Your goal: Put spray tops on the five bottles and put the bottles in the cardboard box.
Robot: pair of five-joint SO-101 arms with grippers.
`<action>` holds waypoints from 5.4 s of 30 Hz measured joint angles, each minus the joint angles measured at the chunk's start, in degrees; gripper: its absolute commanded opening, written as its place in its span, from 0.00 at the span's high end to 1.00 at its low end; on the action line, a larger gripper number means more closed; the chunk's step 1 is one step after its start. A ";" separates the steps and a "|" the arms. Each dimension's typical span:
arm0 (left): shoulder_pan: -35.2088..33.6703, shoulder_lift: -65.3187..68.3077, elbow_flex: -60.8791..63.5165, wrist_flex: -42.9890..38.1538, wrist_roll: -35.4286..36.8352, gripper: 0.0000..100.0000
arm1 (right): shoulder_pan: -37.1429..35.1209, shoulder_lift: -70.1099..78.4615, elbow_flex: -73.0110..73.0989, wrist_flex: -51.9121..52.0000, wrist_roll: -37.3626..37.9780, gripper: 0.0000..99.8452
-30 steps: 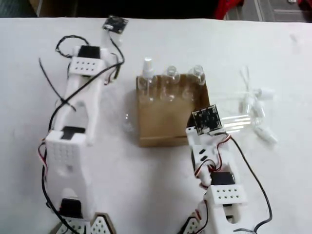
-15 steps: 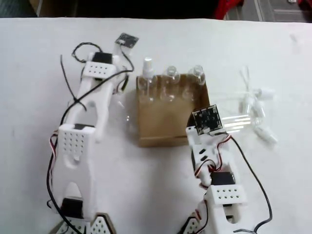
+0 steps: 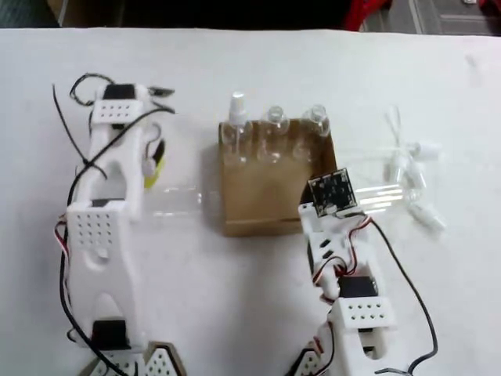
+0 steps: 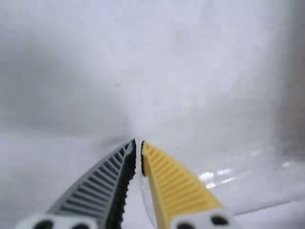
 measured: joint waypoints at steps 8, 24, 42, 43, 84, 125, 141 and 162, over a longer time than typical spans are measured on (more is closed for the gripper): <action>2.29 -24.44 23.47 -0.18 -10.73 0.98 | 0.00 0.00 0.00 0.00 0.00 0.98; 7.47 -58.02 40.70 -16.18 -31.21 0.78 | 0.00 0.00 0.00 0.00 0.00 0.98; 14.59 -41.14 42.90 -27.69 -39.21 0.77 | 0.00 0.00 0.00 0.00 1.76 0.98; 14.68 -39.56 42.11 -28.04 -39.03 0.77 | 0.00 0.00 0.00 0.00 1.93 0.98; 6.33 -29.10 40.70 -30.95 -43.78 0.77 | 0.00 0.00 0.00 0.00 2.11 0.98; 10.02 -29.01 45.98 -32.35 -59.34 0.87 | 0.00 0.00 0.00 0.00 2.11 0.98; 10.02 -32.09 40.26 -26.11 -56.53 0.98 | 0.00 0.00 0.00 0.00 2.11 0.98; 11.34 -62.86 34.37 -22.24 -8.62 0.98 | 0.00 0.00 0.00 0.00 2.11 0.98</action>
